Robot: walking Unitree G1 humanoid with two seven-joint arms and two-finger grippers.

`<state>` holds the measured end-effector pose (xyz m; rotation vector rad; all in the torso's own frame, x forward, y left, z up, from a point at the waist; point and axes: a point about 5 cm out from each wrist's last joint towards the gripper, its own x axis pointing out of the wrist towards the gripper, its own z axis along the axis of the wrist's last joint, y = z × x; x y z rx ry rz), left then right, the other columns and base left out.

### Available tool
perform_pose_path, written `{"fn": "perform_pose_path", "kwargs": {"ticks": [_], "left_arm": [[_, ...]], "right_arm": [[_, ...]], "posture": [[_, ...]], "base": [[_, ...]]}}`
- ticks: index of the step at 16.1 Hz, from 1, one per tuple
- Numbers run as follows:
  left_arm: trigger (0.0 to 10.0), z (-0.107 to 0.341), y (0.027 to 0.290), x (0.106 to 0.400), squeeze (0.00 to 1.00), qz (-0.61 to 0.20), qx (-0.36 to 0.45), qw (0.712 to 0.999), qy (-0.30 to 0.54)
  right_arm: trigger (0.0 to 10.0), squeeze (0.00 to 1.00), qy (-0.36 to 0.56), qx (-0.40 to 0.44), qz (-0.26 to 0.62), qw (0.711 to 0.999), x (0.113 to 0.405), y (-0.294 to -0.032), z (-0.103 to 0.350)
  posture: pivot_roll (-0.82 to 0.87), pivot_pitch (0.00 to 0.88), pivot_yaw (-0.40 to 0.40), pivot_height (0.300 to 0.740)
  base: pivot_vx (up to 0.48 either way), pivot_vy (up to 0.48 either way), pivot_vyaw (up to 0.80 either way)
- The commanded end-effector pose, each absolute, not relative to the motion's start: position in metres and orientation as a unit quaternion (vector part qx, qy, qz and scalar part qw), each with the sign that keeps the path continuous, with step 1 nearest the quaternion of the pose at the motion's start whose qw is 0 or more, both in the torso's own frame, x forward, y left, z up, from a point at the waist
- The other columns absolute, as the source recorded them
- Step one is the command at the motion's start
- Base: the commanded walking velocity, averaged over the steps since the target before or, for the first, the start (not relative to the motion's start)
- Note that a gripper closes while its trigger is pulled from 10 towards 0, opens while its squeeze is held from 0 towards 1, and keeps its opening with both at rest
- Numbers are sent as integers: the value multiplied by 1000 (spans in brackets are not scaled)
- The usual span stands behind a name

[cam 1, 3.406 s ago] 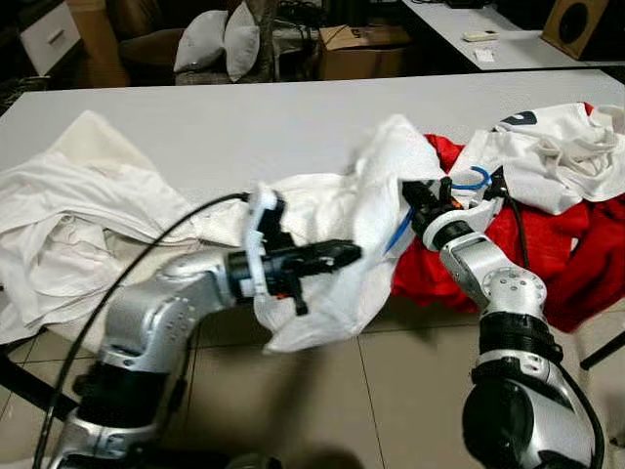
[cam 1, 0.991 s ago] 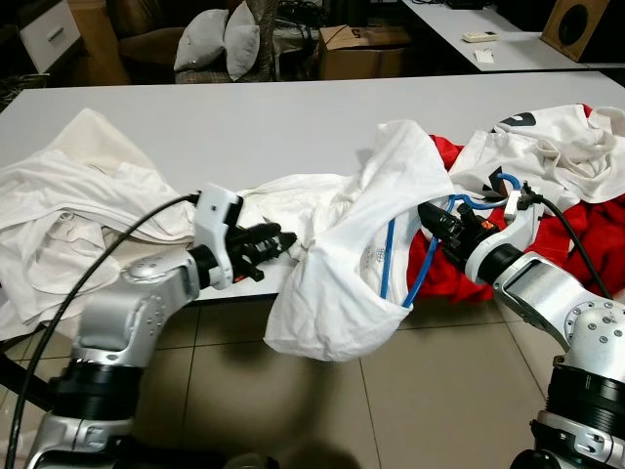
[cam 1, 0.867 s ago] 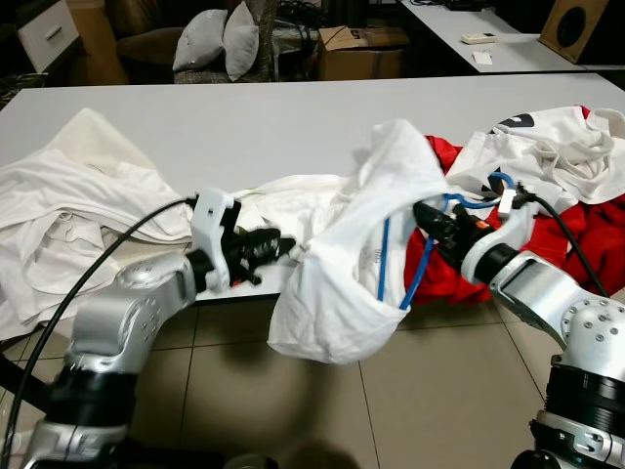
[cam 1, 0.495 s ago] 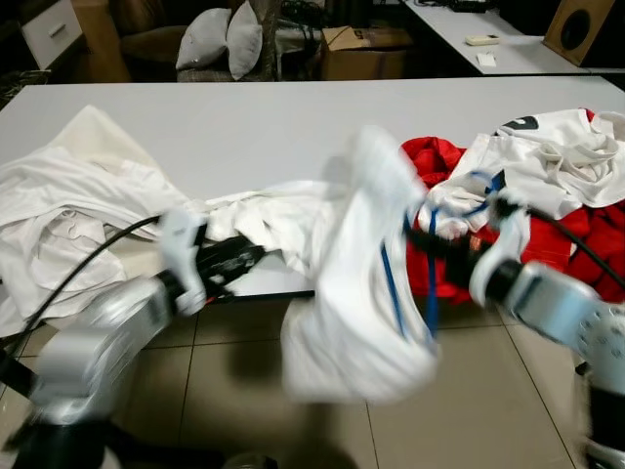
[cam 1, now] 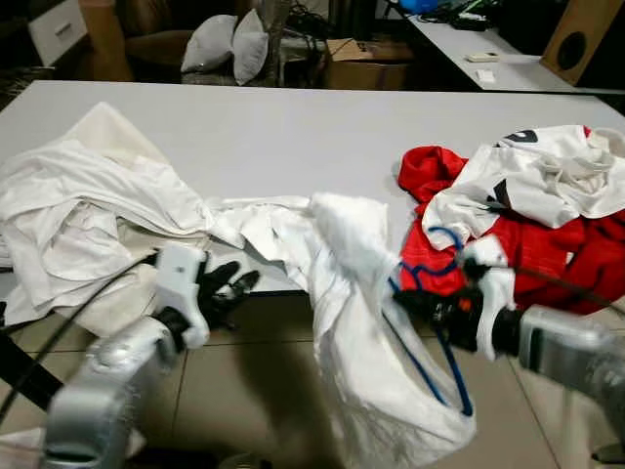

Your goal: Hang hanger

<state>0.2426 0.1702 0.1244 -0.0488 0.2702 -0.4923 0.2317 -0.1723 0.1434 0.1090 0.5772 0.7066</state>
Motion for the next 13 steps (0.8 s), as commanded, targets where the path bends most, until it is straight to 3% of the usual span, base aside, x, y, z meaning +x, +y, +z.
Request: {"fn": "perform_pose_path", "kwargs": {"ticks": [1, 5, 13], "left_arm": [[10000, 122, 170, 242, 0, -234, -15, 963, 135], [10000, 105, 174, 233, 0, -211, 0, 966, 151], [10000, 102, 166, 233, 0, -219, 7, 965, 146]], "right_arm": [[10000, 0, 254, 24, 348, 902, 230, -173, 145], [10000, 0, 220, -25, 367, 904, 206, -175, 118], [10000, 0, 187, -39, 364, 912, 197, -172, 104]], "posture": [[4, 0, -44, 740], [-4, 0, -35, 740], [-5, 0, -34, 740]], "base": [[0, 0, 0], [0, -282, 0], [0, -460, 0]]}}
